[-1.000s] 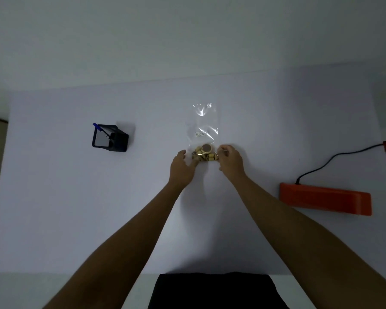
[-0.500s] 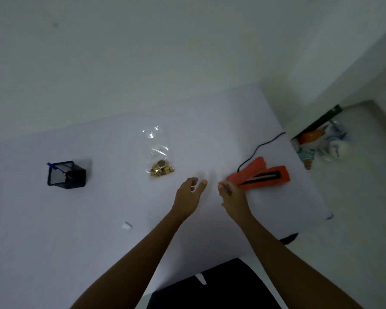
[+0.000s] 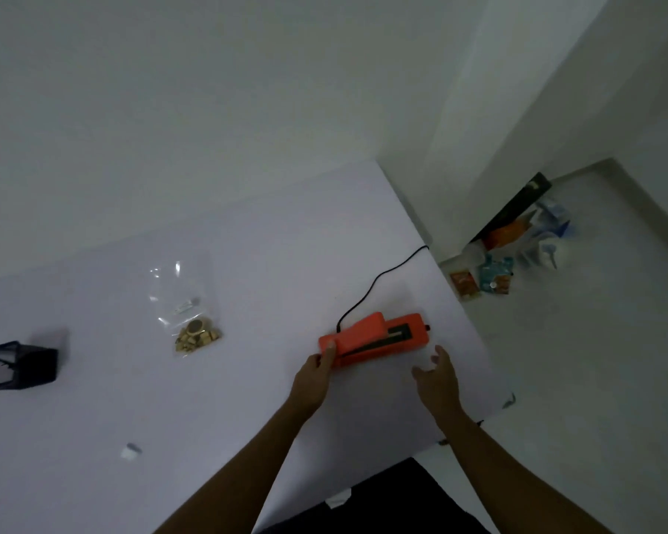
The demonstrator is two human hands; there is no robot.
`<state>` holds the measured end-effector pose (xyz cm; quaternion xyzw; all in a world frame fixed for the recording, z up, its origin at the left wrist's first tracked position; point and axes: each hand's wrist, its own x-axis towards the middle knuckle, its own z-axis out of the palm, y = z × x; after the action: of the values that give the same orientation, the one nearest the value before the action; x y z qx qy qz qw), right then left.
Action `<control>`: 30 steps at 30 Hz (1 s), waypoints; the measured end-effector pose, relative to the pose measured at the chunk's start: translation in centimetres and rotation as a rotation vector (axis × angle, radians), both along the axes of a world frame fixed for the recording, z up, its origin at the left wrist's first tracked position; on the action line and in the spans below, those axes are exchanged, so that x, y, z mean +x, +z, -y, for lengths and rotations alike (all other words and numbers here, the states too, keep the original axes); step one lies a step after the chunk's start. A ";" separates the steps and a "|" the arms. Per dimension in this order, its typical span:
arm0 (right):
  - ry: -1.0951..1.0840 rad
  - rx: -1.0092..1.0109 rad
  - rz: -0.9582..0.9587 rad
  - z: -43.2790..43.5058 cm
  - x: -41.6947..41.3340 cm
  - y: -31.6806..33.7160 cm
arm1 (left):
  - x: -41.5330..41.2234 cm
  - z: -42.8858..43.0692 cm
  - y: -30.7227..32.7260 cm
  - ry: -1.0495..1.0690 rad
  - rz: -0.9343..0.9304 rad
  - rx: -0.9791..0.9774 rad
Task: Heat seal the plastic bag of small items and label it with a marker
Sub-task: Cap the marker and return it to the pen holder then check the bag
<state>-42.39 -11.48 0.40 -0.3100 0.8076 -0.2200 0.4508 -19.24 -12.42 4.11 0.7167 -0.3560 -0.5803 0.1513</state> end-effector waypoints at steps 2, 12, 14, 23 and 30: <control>0.109 -0.036 0.016 1.5 -0.9 -0.5 | -1.1 0.3 -0.5 0.076 0.010 0.003; 0.320 -0.081 0.014 8.9 -2.0 -2.5 | -4.0 5.2 -0.8 0.425 0.101 -0.044; 0.374 -0.091 0.020 11.3 -1.6 -3.0 | -3.3 7.1 -1.0 0.428 0.118 -0.039; 0.506 -0.083 0.008 20.5 1.7 -2.5 | -0.4 15.8 0.1 0.433 0.132 -0.044; 0.476 -0.051 0.014 19.8 2.5 -2.6 | 1.1 15.8 0.5 0.350 0.111 -0.033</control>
<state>-39.92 -31.26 -2.15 -0.5011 0.7030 -0.1300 0.4875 -18.18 -28.22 4.62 0.7959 -0.2432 -0.4990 0.2417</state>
